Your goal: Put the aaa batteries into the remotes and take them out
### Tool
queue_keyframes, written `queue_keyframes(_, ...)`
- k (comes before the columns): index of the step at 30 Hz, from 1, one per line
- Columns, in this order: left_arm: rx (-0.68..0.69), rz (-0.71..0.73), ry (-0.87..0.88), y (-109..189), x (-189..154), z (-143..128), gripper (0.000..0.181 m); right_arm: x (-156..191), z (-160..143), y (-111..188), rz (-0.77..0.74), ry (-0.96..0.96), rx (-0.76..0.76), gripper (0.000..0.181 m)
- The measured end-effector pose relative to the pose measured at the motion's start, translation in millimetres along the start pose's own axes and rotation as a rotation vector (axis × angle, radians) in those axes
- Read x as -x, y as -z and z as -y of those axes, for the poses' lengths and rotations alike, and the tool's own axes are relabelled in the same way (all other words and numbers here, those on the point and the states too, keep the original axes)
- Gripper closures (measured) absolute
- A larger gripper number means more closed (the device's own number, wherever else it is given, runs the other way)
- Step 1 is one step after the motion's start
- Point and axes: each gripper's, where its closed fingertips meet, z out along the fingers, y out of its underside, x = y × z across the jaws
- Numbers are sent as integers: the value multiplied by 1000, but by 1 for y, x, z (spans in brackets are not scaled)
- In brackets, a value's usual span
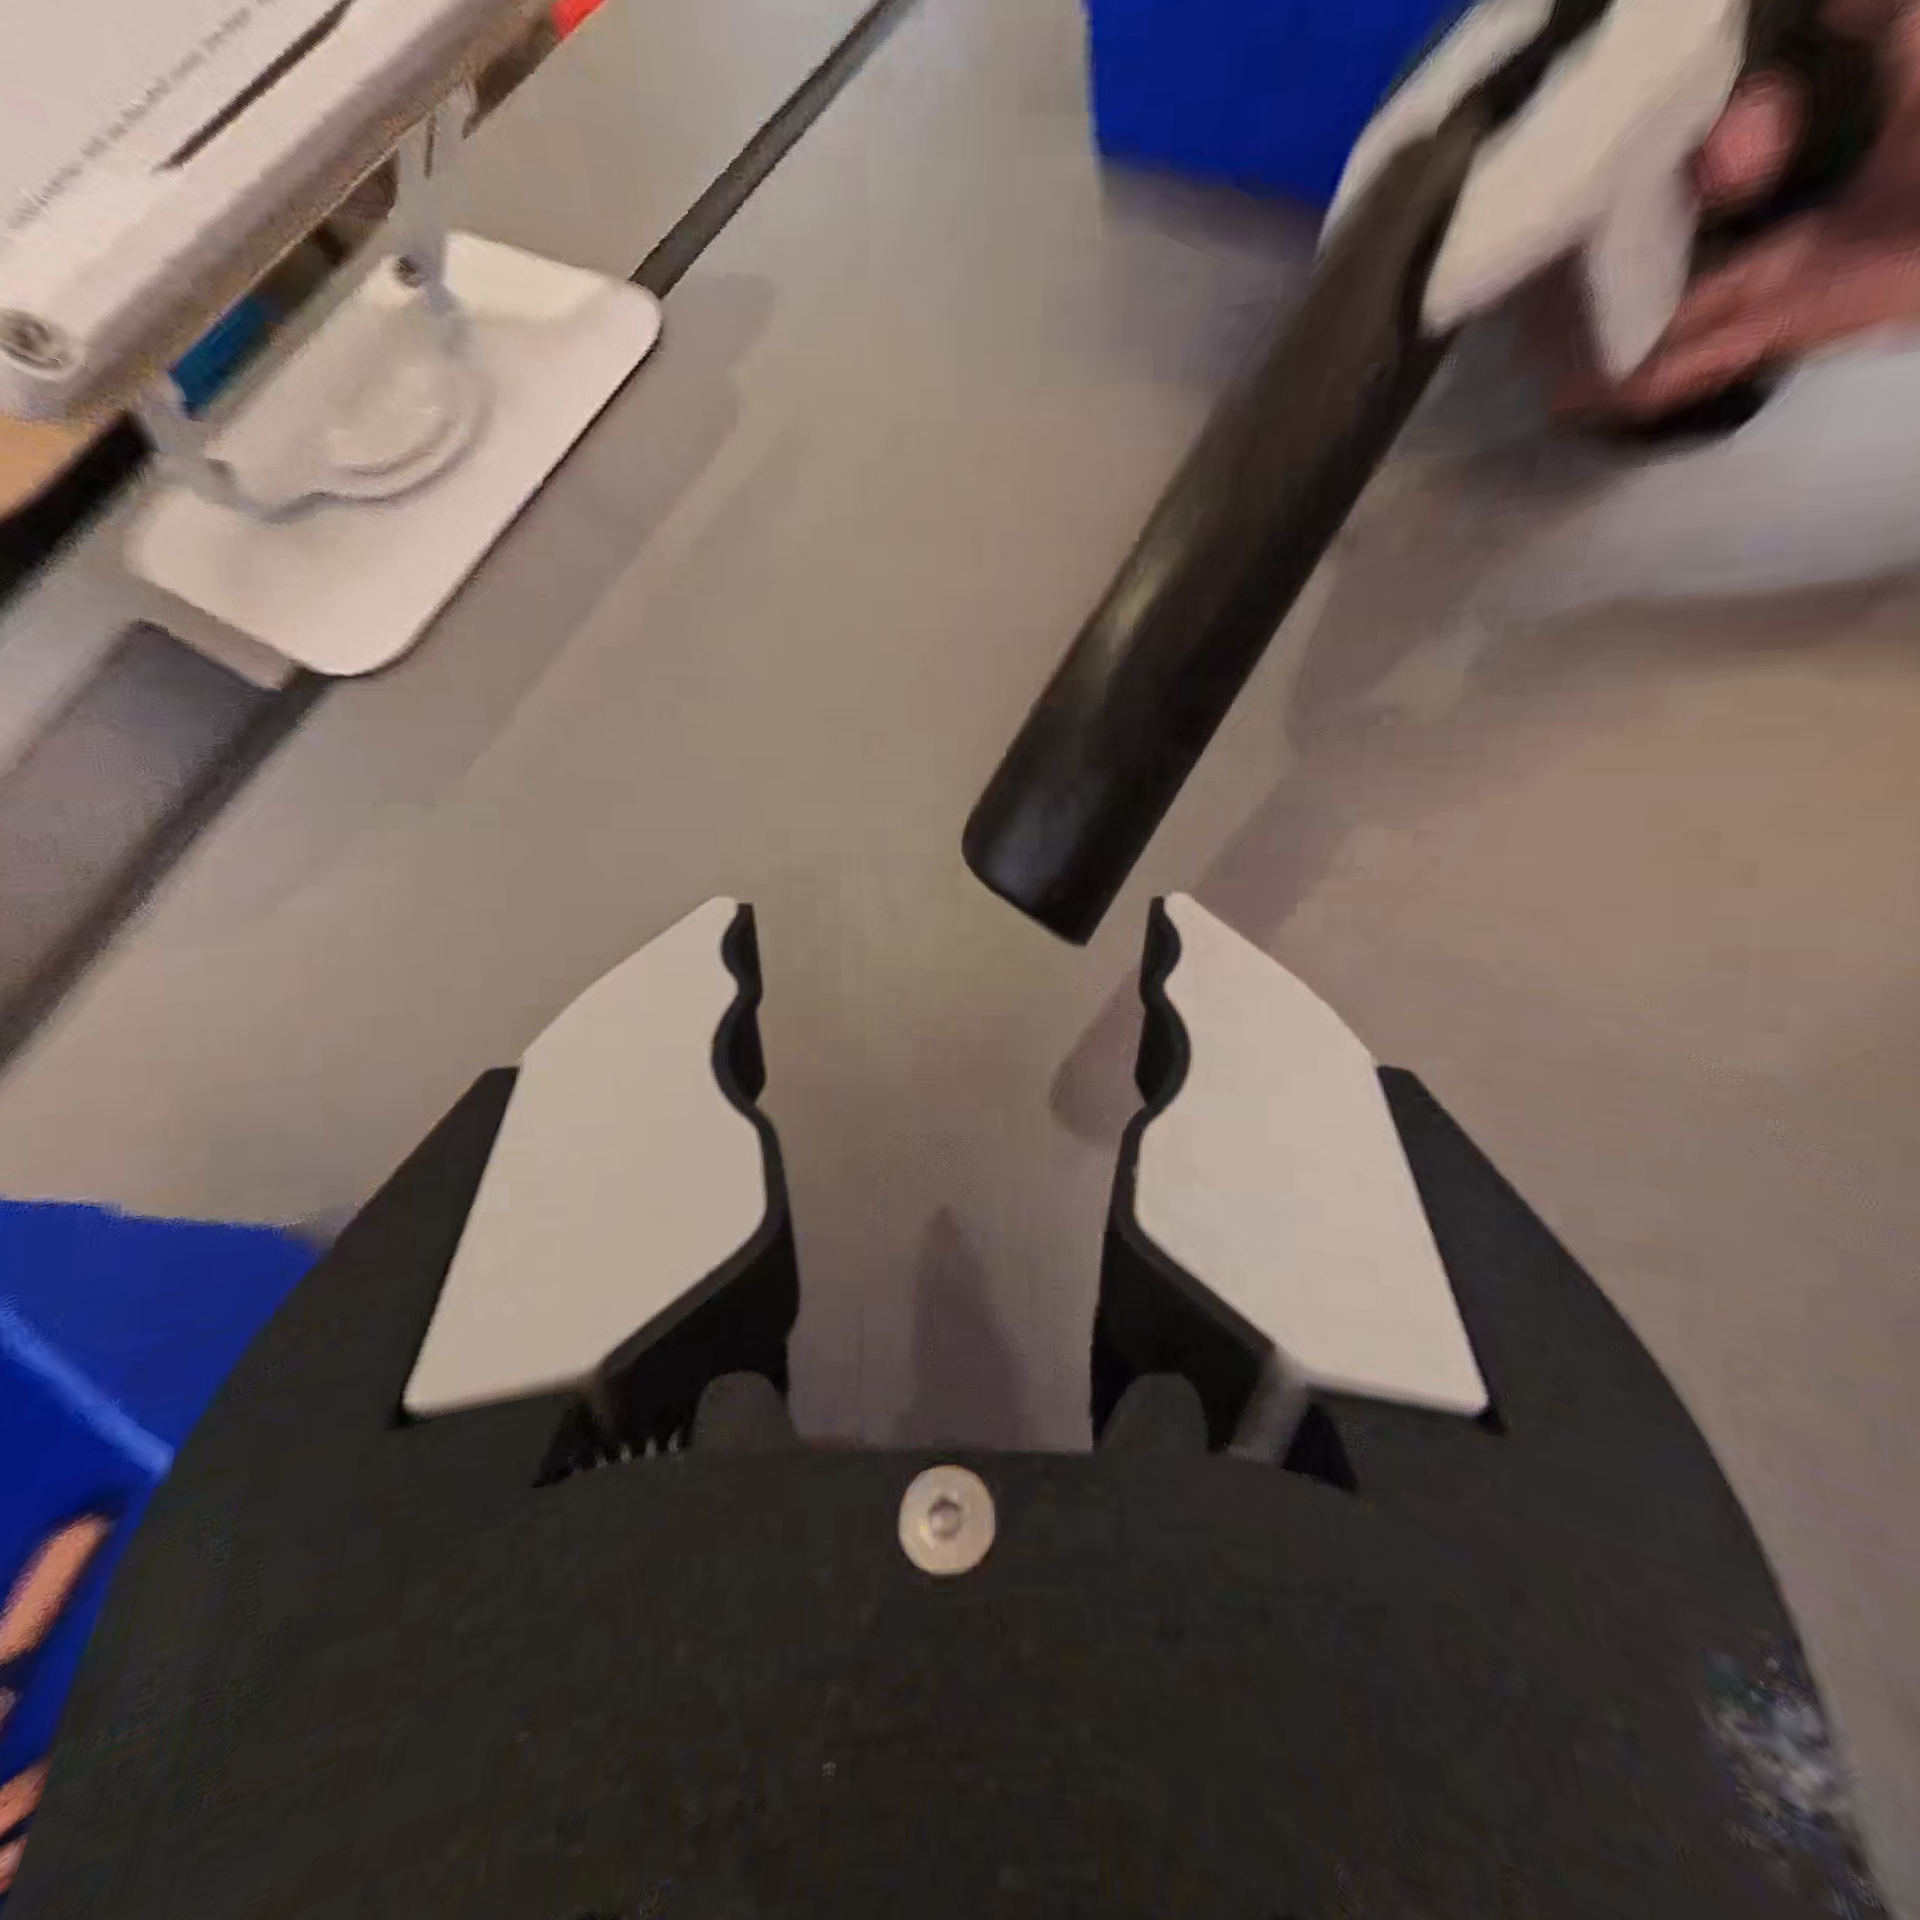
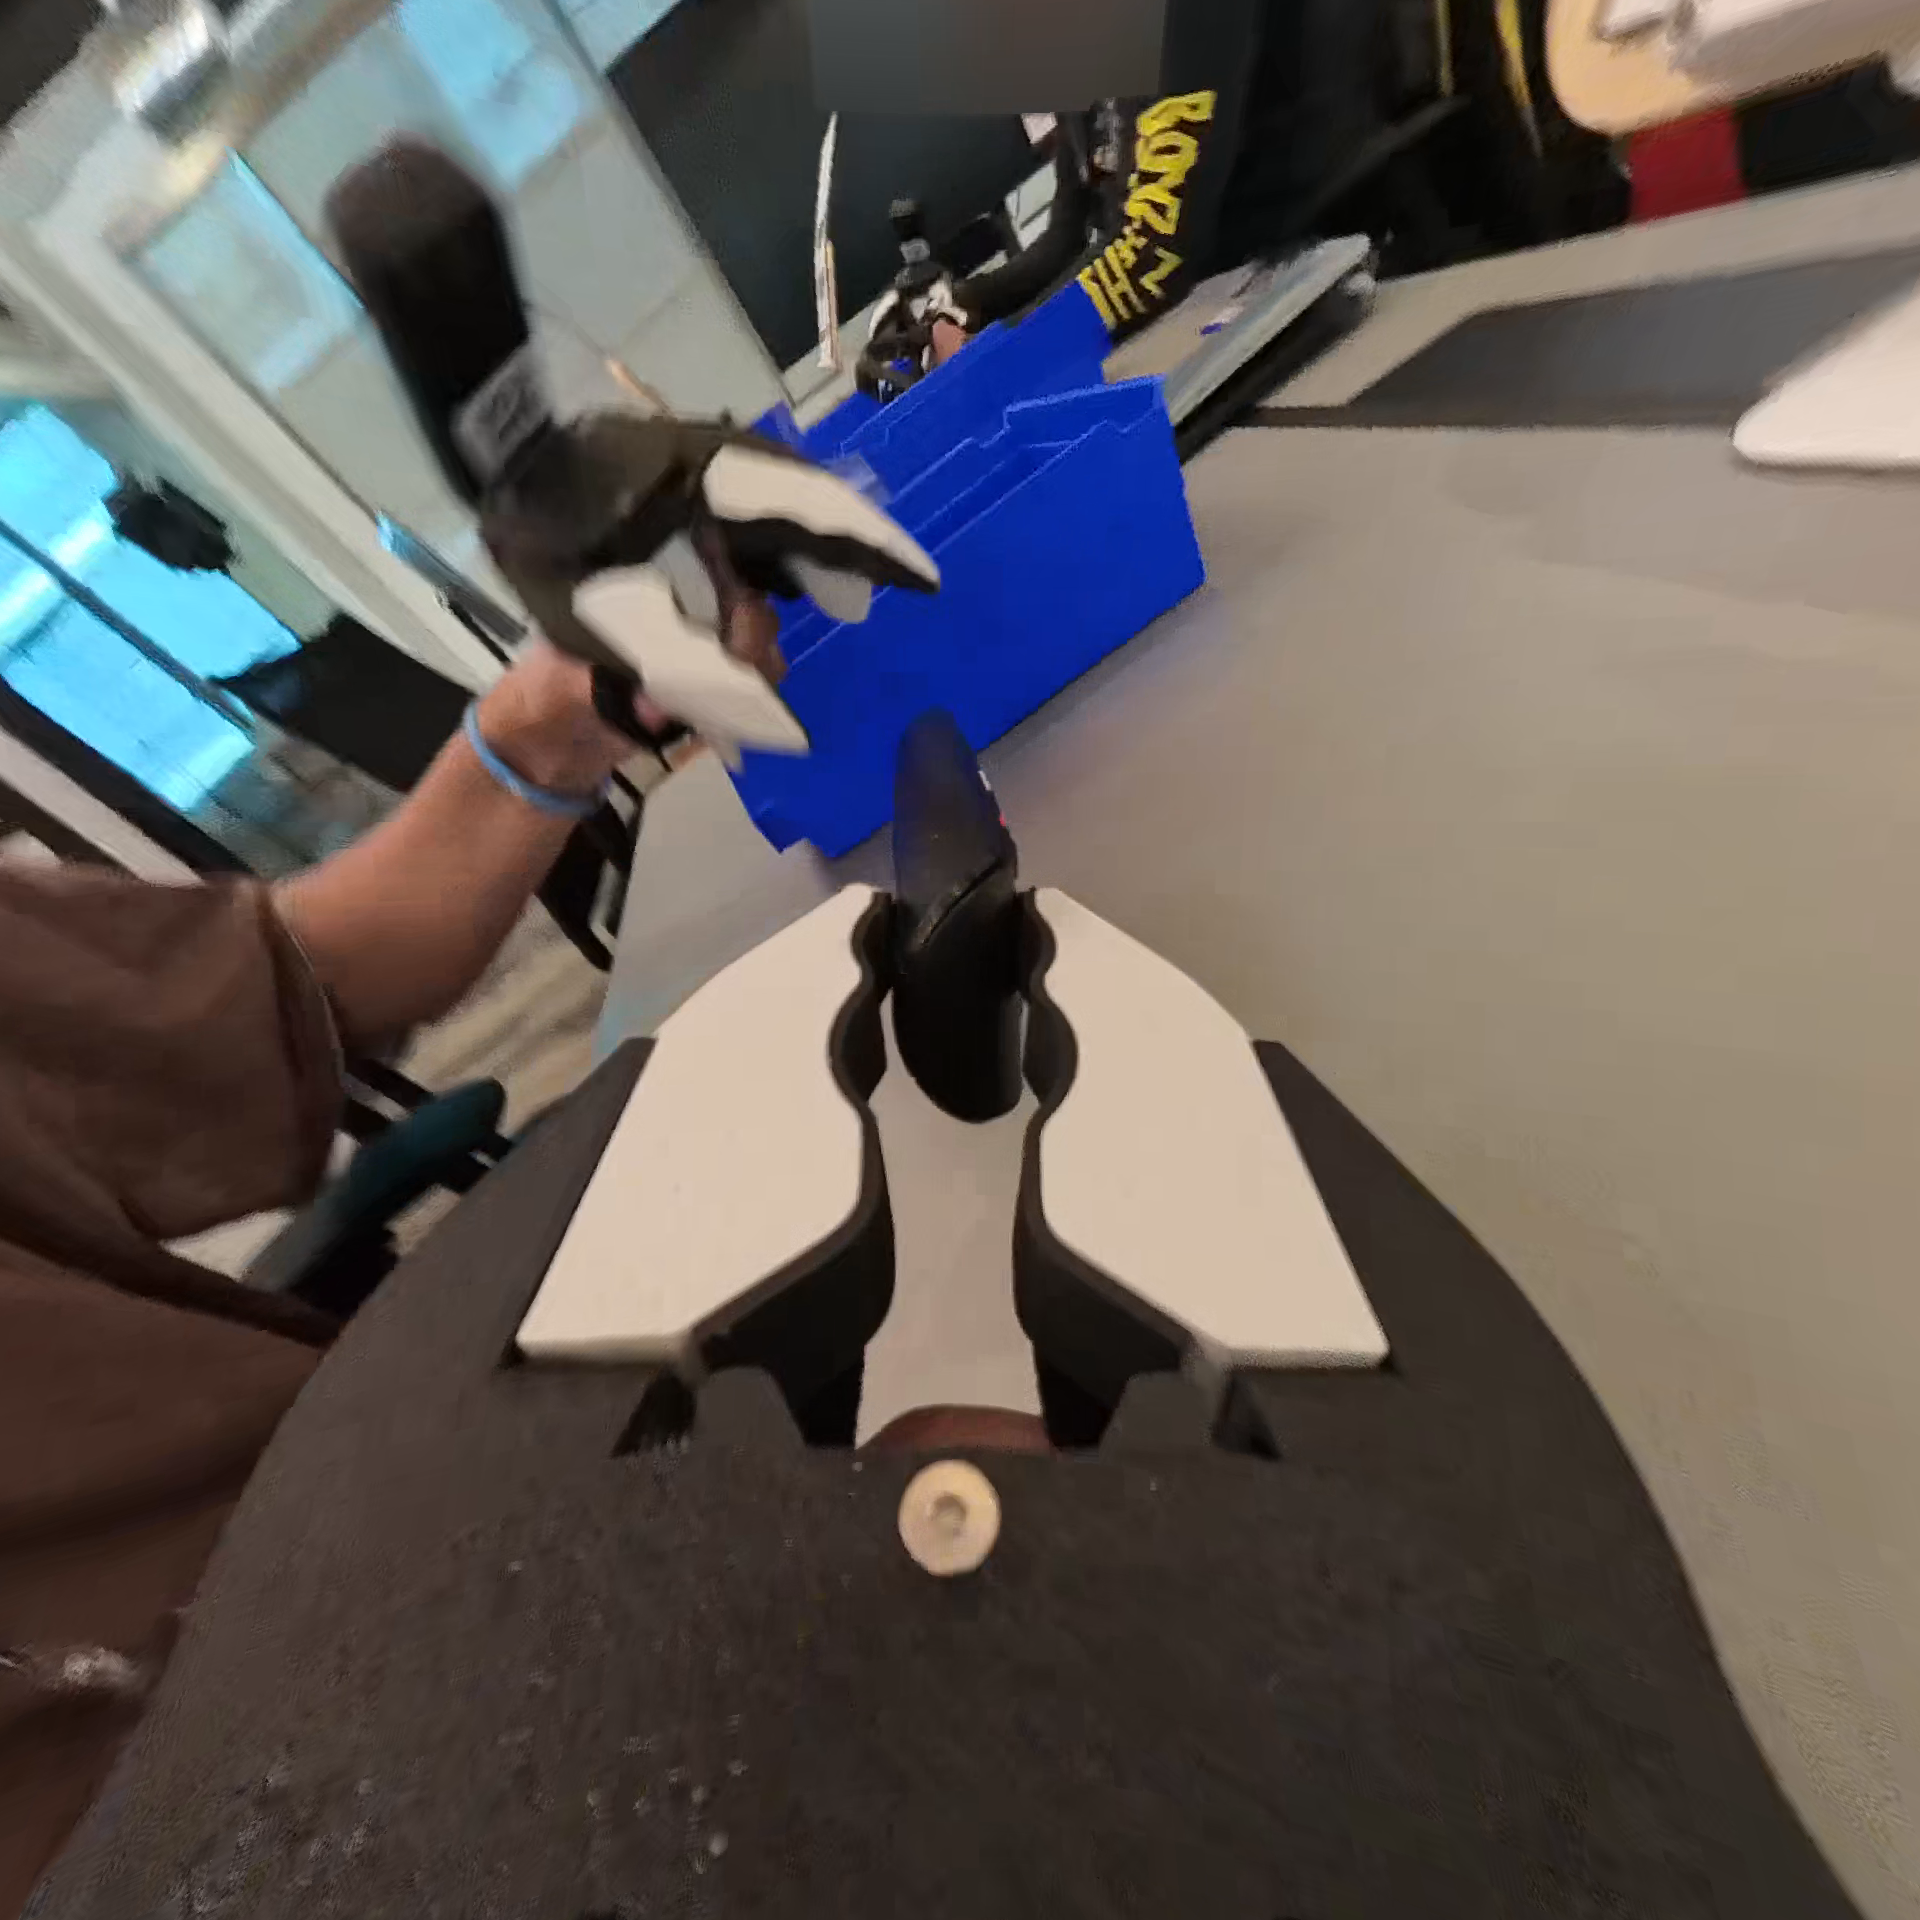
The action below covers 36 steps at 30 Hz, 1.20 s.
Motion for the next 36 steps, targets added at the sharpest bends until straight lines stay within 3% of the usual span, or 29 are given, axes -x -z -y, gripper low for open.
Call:
queue_keyframes(3,126,207,-264,-19,-12,-20,102,-7,-3,-2,17,-154,-11,159)
queue_keyframes(7,145,271,-382,-38,-23,-25,98,-3,-6,-6,69,-262,-2,159)
queue_keyframes(10,130,224,-379,-45,-28,-26,95,-1,-7,-7,86,-302,-1,159)
queue_keyframes(14,69,175,-453,-56,-43,-25,129,-10,-10,-6,89,-359,-18,159)
queue_keyframes(23,83,126,-438,-78,-50,-37,128,-33,-26,0,92,-562,-45,159)
queue_keyframes(25,98,140,-457,-82,-50,-41,113,-35,-21,3,118,-608,-92,159)
queue_keyframes(27,105,152,-463,-85,-49,-44,111,-35,-19,5,145,-637,-111,159)
queue_keyframes(30,60,141,-458,-85,-53,-40,123,-36,-17,5,155,-660,-137,159)
queue_keyframes(36,-84,28,-337,-78,-64,-22,126,-42,-19,7,149,-669,-157,159)
